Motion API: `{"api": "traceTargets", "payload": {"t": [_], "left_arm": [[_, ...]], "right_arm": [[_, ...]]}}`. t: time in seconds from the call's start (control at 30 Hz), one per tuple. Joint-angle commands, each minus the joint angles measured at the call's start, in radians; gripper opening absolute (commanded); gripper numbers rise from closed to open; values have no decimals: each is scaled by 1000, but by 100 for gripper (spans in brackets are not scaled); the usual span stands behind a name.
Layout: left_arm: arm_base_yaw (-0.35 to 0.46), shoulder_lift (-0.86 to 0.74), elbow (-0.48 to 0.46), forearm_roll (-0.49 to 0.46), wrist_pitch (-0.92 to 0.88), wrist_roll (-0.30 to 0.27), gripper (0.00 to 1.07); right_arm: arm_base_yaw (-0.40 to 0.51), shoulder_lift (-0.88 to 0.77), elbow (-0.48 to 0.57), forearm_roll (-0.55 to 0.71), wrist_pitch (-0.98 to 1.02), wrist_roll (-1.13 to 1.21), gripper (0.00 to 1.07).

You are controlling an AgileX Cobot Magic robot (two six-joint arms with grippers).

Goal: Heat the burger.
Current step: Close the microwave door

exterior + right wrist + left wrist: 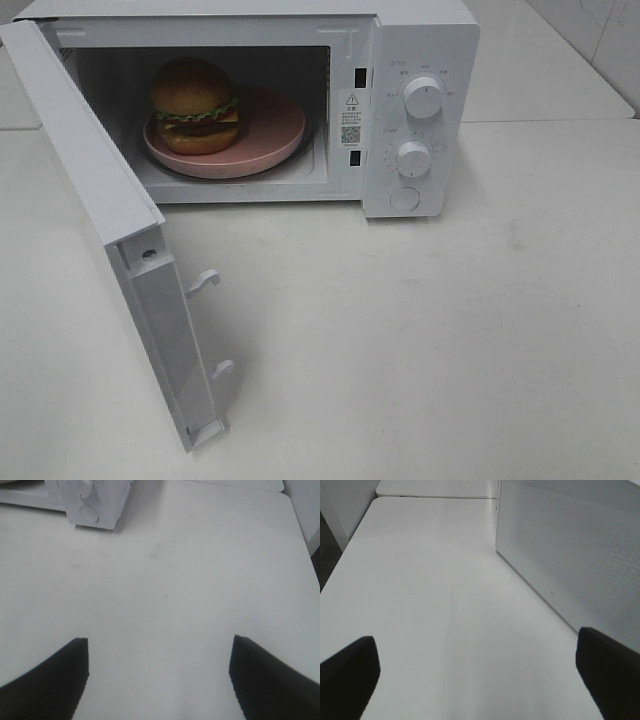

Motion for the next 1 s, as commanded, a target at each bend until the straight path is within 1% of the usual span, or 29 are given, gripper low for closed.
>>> {"api": "traceTargets", "payload": {"t": [0.03,0.1,0.13,0.17,0.23,1.0], "left_arm": [[0,-16,3,-6,-13,2,100],[0,-16,3,-6,-13,2,100],[0,-16,3,-6,-13,2,100],[0,-16,3,-6,-13,2,100],[0,-16,3,-6,-13,3,100],[0,-15,3,-6,-13,2,100]], "right_arm": [[-6,-37,3,1,-10,9,76],[-10,-72,3,1,-10,11,76],[-35,-97,3,7,-10,11,76],[-35,-97,3,7,-10,11,76],[-89,-96,3,10,-10,11,76],[-96,-96,3,9,-10,11,75]]}}
